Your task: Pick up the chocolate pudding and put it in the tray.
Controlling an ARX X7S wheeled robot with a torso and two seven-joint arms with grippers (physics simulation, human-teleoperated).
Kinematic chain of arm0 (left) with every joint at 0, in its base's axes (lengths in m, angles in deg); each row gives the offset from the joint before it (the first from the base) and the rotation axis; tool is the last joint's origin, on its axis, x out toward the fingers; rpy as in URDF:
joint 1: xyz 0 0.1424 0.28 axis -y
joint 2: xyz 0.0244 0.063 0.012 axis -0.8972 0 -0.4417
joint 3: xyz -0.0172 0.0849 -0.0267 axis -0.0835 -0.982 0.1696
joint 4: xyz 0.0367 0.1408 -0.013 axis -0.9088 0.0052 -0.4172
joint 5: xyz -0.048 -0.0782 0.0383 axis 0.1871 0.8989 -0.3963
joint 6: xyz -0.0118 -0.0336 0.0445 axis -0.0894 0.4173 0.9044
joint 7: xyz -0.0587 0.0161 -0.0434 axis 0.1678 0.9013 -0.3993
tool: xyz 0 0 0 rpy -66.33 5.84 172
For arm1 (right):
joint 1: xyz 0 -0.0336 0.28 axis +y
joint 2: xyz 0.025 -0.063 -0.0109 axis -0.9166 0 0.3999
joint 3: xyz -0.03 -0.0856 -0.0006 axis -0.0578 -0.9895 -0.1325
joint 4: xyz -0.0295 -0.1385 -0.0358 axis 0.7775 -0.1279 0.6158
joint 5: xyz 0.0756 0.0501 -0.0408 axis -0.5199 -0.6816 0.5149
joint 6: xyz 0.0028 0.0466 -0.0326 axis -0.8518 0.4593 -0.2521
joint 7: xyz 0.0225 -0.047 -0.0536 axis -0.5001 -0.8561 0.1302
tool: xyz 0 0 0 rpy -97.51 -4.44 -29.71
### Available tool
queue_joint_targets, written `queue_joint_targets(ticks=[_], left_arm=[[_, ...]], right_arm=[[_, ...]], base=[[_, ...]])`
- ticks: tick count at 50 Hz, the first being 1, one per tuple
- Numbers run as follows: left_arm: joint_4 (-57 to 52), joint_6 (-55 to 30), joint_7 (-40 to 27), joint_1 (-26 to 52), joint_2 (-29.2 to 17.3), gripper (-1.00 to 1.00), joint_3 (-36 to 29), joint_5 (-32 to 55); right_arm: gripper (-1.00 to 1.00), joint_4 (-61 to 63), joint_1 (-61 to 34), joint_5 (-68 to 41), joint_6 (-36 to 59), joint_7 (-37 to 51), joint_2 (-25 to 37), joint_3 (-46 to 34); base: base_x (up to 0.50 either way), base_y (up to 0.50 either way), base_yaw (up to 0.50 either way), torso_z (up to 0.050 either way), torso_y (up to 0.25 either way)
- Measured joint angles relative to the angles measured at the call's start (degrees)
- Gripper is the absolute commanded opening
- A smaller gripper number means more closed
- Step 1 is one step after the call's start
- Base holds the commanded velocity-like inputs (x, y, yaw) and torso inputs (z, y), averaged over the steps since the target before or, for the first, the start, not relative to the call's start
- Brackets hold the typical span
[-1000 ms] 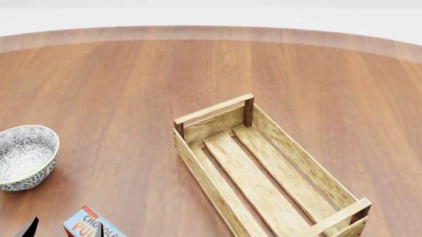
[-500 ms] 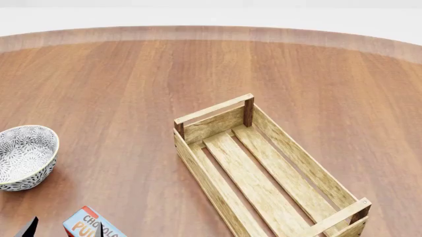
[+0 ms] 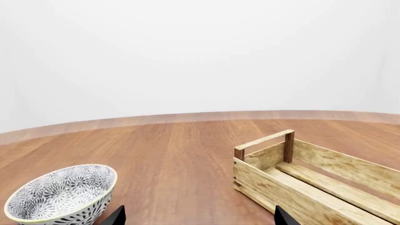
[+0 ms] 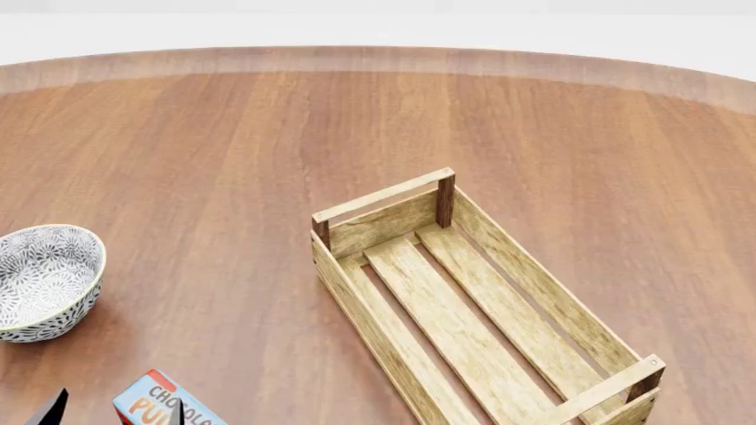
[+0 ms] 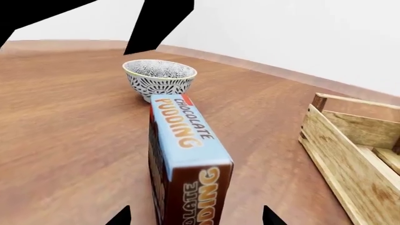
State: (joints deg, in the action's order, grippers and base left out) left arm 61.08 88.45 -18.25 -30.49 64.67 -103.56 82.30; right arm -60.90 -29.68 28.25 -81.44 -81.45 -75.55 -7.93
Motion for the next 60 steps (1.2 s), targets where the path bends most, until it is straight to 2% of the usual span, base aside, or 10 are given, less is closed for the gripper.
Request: queue_joint_targets(ticks=[60], left_arm=[[-0.01, 0.03, -1.08, 0.49, -0.93, 1.00, -1.75, 1.03]], right_arm=[[1.00, -11.07, -7.28, -3.45, -1.66, 1.63, -3.46, -4.46]], base=[[0.00, 0.00, 0.00, 0.000, 0.000]])
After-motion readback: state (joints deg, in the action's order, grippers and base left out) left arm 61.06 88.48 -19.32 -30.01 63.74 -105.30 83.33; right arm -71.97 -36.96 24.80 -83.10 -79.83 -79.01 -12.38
